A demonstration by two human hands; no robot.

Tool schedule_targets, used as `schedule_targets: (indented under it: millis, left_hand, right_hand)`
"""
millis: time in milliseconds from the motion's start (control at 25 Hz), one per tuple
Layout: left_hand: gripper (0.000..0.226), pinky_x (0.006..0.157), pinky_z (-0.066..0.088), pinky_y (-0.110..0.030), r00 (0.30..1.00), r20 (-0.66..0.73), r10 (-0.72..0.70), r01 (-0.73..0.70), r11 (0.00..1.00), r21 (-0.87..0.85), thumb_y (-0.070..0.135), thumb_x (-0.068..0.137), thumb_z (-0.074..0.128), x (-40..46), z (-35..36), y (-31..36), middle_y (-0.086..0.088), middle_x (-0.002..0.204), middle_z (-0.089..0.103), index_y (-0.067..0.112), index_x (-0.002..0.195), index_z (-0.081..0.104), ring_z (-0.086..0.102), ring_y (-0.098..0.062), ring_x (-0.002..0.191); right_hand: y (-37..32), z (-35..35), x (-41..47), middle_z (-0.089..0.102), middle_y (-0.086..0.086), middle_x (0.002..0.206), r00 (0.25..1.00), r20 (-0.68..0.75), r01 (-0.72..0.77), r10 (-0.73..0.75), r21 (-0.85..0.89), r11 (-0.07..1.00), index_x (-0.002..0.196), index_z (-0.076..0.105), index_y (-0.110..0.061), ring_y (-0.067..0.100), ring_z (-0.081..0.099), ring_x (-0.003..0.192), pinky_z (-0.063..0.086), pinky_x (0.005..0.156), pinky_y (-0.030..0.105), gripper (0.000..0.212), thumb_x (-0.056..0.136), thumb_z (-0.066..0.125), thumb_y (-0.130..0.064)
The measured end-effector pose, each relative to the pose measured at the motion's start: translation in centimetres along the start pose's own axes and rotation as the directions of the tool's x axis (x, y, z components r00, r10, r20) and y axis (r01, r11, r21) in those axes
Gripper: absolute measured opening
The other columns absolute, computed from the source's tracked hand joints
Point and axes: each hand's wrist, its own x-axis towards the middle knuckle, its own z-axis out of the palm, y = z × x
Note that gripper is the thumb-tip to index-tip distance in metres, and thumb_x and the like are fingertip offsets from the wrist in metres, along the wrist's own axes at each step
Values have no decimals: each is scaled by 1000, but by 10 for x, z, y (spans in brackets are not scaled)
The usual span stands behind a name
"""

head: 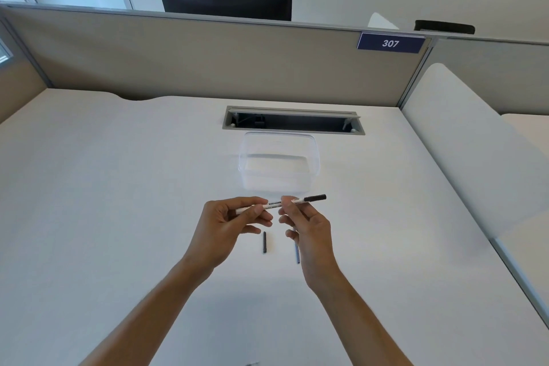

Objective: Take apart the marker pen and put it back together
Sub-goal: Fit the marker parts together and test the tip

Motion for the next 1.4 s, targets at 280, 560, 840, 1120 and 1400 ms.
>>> schedule_targets:
  millis: [280,560,840,1120,1400]
  left_hand:
    - [30,78,56,-24,999,-8,-50,51,987,155,33,80,75,-5,-26,-27,6,99,76,31,109,69,70,-11,96]
    - [65,110,30,-34,1000,13,-22,0,501,865,61,85,51,-19,-74,-103,3,145,47,25,138,47,39,-16,136]
    - [76,120,1,-45,998,-50,-48,60,236,970,68,88,7,-31,-88,-149,1,163,6,29,153,10,1,-17,150]
    - [75,120,7,-48,998,-55,-14,57,252,966,65,89,14,-32,-87,-148,-1,162,11,25,152,18,7,-19,149]
    - [75,120,5,-47,998,-63,-9,63,249,966,66,89,12,-31,-86,-149,1,162,11,26,152,18,6,-18,149]
  right_hand:
    - [19,9,8,76,-8,74,967,50,256,-251,-243,936,82,75,-17,3,69,73,49,67,12,11,90,73,-23]
    - [47,15,26,73,-13,78,939,148,323,-312,-693,644,87,73,-24,1,65,72,35,57,13,15,90,68,-38]
    - [49,30,31,71,-12,83,792,360,529,-493,-808,261,87,70,-22,10,64,76,49,68,30,14,92,66,-35]
    - [79,31,29,70,-4,71,702,478,595,-528,-801,67,81,70,-13,22,65,67,46,62,32,12,89,72,-21]
    - [60,38,29,69,-10,70,644,410,597,-645,-797,89,74,69,-18,15,61,66,44,62,29,15,86,72,-27]
